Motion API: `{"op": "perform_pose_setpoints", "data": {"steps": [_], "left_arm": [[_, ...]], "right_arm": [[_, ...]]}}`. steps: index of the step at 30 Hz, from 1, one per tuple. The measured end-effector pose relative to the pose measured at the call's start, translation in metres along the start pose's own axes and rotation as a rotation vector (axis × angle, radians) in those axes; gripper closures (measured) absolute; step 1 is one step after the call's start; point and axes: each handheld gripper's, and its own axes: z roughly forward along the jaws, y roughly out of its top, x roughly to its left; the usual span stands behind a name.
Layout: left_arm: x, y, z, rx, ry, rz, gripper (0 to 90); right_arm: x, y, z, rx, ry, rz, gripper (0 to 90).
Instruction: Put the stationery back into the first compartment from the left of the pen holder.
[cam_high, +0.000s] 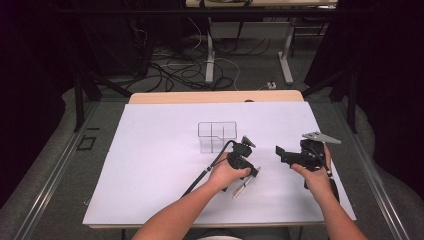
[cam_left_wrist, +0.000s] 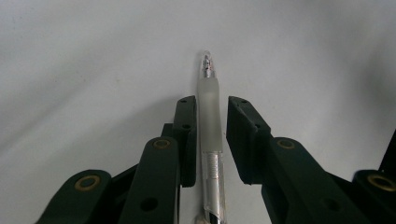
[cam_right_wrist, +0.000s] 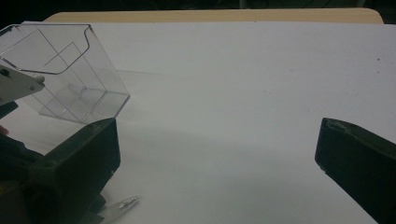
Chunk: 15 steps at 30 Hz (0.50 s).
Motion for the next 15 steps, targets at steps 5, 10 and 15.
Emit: {"op": "perform_pose_setpoints", "data": {"steps": [5,10,15], "left_arm": [[-0.0008,0.0,0.0005,0.007,0.002,0.001,78.1],[-0.0013,0.0002,0.0005,0.011,0.007,-0.004,79.6],[-0.0004,0.0006,0.0001,0.018,0.004,-0.011,79.9]], "right_arm": [[-0.0009,-0.0004,-0.0008,-0.001,-0.002,-0.003,0.0],[-0.0004,-0.0008,-0.0007,-0.008,-0.011,0.001,0.0],[0.0001,-0.0009,-0.0011,0.003,-0.003,0.006,0.0]]}}
